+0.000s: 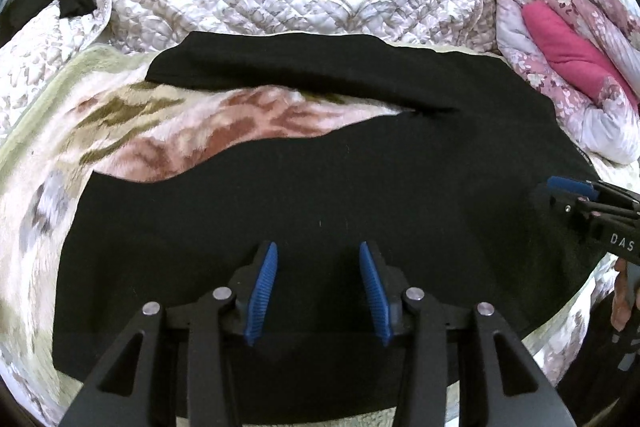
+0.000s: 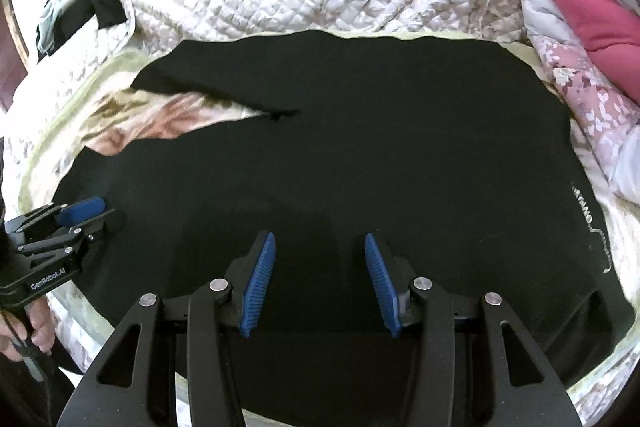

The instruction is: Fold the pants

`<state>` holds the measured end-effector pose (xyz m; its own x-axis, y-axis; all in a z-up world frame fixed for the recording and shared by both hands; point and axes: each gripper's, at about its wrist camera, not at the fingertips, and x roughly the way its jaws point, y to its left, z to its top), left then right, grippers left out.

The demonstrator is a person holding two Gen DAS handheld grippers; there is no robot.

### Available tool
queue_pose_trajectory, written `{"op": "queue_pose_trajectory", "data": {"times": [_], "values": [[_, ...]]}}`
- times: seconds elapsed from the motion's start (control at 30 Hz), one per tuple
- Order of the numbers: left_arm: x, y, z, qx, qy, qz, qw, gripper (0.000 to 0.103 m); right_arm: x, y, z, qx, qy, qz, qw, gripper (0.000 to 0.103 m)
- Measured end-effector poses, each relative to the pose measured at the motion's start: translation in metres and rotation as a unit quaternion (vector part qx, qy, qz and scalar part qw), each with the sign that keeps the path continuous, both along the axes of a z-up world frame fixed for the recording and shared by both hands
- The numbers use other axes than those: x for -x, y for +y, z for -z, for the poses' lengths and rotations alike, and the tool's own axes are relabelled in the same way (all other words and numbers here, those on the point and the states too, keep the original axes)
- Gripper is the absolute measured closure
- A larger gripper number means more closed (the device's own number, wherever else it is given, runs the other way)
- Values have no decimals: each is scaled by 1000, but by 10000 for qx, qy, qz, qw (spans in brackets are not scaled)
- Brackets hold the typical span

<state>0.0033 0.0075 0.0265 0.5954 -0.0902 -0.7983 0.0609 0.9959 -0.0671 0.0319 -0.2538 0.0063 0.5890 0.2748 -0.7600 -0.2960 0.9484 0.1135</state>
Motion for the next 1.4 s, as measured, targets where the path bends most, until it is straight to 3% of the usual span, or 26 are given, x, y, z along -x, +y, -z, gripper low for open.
{"op": "queue_pose_trajectory", "data": {"times": [0.1,0.23,0.37,0.5,0.63,0.83,1.03,1.17,1.2,1.23,1.27,1.3,1.37,1.4], "values": [[-15,3,-7,26,54,67,10000,57,-13,-5,-13,-38,-66,-128,9999,55],[-46,6,-18,72,80,230,9997,55,-46,-15,-32,-163,-116,-358,9992,45],[-92,6,-31,-157,-130,380,9991,46,-94,-20,-46,241,-262,-610,9975,42],[-143,8,-40,-221,-260,466,9983,44,-147,-27,-53,382,-334,-807,9954,42],[-189,10,-39,-304,-393,468,9977,42,-199,-27,-44,493,-220,-951,9940,42],[-247,9,-16,-299,-277,383,9984,42,-257,-17,-24,860,-107,-1085,9903,42],[-284,1,17,-260,5,352,9990,42,-300,-6,0,999,188,-1256,9869,42],[-288,-10,29,-629,-114,390,9972,37,-313,-2,12,932,370,-1349,9858,42],[-288,-12,29,-695,-135,383,9968,38,-312,-1,11,928,350,-1382,9854,53],[-288,-14,29,-769,-163,381,9962,49,-308,1,9,921,289,-1488,9841,74],[-290,-15,28,-864,-182,362,9954,63,-304,4,7,1018,211,-1526,9828,84],[-291,-16,28,-965,-203,334,9946,68,-301,7,5,1065,187,-1560,9818,95],[-290,-18,23,-943,-282,356,9945,96,-290,13,-4,1200,43,-1559,9804,96],[-289,-19,17,-911,-320,359,9947,98,-284,14,-8,1232,-23,-1574,9798,96]]}}
